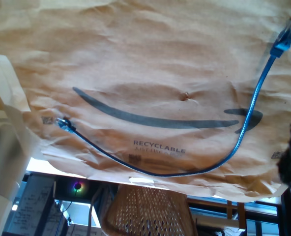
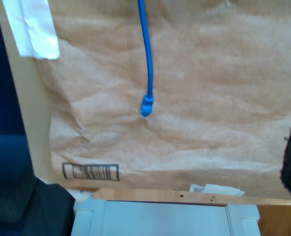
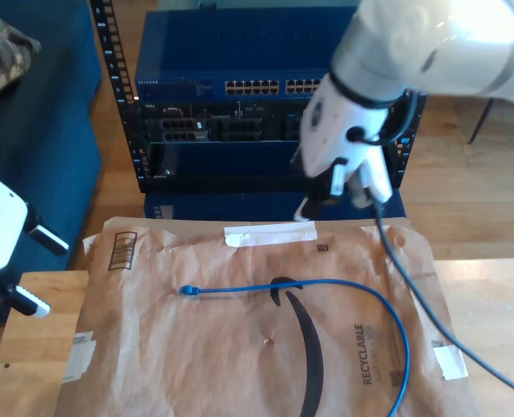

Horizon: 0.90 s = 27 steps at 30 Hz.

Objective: Grab the cable and plug it in

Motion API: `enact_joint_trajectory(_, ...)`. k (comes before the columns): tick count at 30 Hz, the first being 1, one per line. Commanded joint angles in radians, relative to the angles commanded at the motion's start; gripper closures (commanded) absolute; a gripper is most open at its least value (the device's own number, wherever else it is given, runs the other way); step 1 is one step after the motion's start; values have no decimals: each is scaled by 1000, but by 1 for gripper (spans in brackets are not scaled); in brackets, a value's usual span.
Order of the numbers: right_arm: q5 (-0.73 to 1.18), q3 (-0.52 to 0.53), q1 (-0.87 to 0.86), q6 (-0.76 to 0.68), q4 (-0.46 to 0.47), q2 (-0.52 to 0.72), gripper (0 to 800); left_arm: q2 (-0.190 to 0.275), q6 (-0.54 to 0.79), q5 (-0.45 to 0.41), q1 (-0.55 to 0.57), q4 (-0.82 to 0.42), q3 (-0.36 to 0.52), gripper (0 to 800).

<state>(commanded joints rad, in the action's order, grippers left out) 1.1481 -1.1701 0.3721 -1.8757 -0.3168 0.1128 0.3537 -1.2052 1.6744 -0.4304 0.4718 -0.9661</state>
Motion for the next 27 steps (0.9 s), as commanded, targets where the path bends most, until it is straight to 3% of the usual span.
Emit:
enact_joint_trajectory(10,-160,115,69,-3,-2,-5,4,-3,-21,-8,20,20,2,0)
enact_joint_trajectory(17,-227,132,176,-83,18,-95,6,-11,-21,-9,20,20,3,0)
enact_joint_trajectory(27,-273,94,236,-227,170,-232,9,-18,-18,-37,20,18,23,0)
